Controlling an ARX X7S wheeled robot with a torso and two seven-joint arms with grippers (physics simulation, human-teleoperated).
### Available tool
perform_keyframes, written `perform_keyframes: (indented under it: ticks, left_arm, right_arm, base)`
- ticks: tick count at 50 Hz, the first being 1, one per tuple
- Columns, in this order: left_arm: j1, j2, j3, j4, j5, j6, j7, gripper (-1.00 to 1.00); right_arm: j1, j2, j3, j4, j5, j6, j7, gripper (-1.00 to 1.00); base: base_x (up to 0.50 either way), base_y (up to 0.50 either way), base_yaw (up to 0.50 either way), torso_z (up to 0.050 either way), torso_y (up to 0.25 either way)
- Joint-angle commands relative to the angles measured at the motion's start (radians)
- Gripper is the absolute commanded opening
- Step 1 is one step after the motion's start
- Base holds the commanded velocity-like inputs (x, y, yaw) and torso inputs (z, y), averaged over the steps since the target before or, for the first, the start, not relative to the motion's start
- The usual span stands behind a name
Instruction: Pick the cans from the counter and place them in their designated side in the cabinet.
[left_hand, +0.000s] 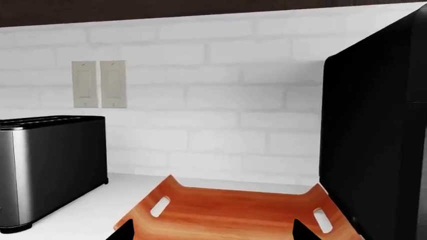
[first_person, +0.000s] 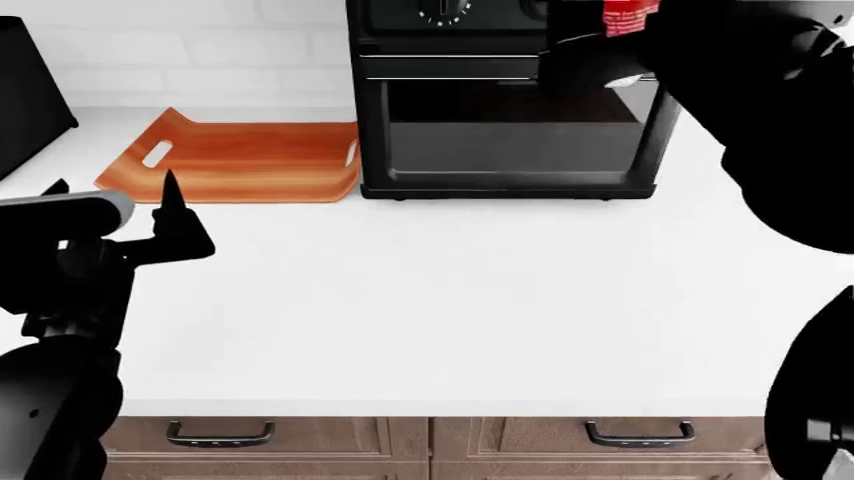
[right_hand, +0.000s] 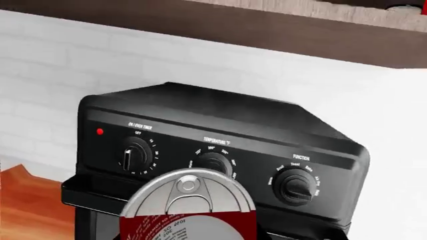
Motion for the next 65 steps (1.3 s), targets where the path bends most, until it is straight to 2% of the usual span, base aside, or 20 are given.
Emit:
perform_keyframes:
  ticks: [1, 6, 13, 17, 22, 24, 28, 32, 36, 44, 57, 65]
  left_arm:
    - [-0.005, -0.002, -0.001, 0.007, -0.007, -0.006, -0.004, 1.00]
    - [-0.008, -0.004, -0.003, 0.011, -0.010, -0.008, -0.007, 1.00]
    - [-0.014, -0.008, -0.002, 0.020, -0.014, -0.020, -0.011, 1.00]
    - [-0.020, -0.014, -0.006, 0.034, -0.022, -0.033, -0.014, 1.00]
    - [-0.060, -0.037, -0.025, 0.045, -0.085, -0.120, -0.001, 1.00]
    - [-0.113, -0.068, -0.022, 0.042, -0.108, -0.180, 0.007, 1.00]
    - [-0.253, -0.134, -0.002, 0.012, -0.155, -0.331, 0.020, 1.00]
    - [-0.359, -0.159, 0.007, -0.037, -0.187, -0.447, 0.010, 1.00]
    - [-0.444, -0.170, 0.008, -0.082, -0.211, -0.534, -0.001, 1.00]
    - [-0.542, -0.192, 0.021, -0.162, -0.211, -0.593, -0.006, 1.00]
    - [-0.565, -0.209, 0.003, -0.178, -0.204, -0.594, -0.021, 1.00]
    - [-0.564, -0.206, 0.003, -0.190, -0.193, -0.575, -0.027, 1.00]
  right_arm:
    - [0.333, 0.065, -0.091, 0.150, 0.184, 0.000, 0.127, -1.00]
    - [0.441, 0.067, -0.250, 0.248, -0.002, -0.122, -0.048, -1.00]
    - [0.655, 0.023, -0.450, 0.519, -0.211, -0.265, -0.278, -1.00]
    - [0.799, -0.030, -0.548, 0.735, -0.317, -0.360, -0.422, -1.00]
    - [0.956, -0.127, -0.657, 1.065, -0.448, -0.510, -0.619, -1.00]
    - [0.971, -0.188, -0.591, 1.177, -0.617, -0.542, -0.723, -1.00]
    - [0.971, -0.305, -0.297, 1.324, -1.078, -0.589, -0.919, -1.00]
    - [0.971, -0.359, -0.100, 1.368, -1.328, -0.626, -1.000, -1.00]
    - [0.971, -0.361, -0.087, 1.379, -1.347, -0.643, -1.002, -1.00]
    - [0.971, -0.361, -0.047, 1.431, -1.356, -0.681, -1.008, -1.00]
    - [0.971, -0.361, -0.039, 1.458, -1.317, -0.683, -1.016, -1.00]
    - [0.971, -0.361, -0.082, 1.493, -1.280, -0.698, -1.022, -1.00]
  base:
    - [0.00, 0.00, 0.00, 0.000, 0.000]
    - [0.00, 0.00, 0.00, 0.000, 0.000]
    - [0.00, 0.00, 0.00, 0.001, 0.000]
    - [0.00, 0.00, 0.00, 0.000, 0.000]
    - [0.00, 0.00, 0.00, 0.000, 0.000]
    - [0.00, 0.00, 0.00, 0.000, 0.000]
    - [0.00, 0.00, 0.00, 0.000, 0.000]
    - [0.00, 0.00, 0.00, 0.000, 0.000]
    - [0.00, 0.00, 0.00, 0.000, 0.000]
    - [0.00, 0.00, 0.00, 0.000, 0.000]
    - [0.00, 0.00, 0.00, 0.000, 0.001]
    - [-0.07, -0.21, 0.00, 0.000, 0.001]
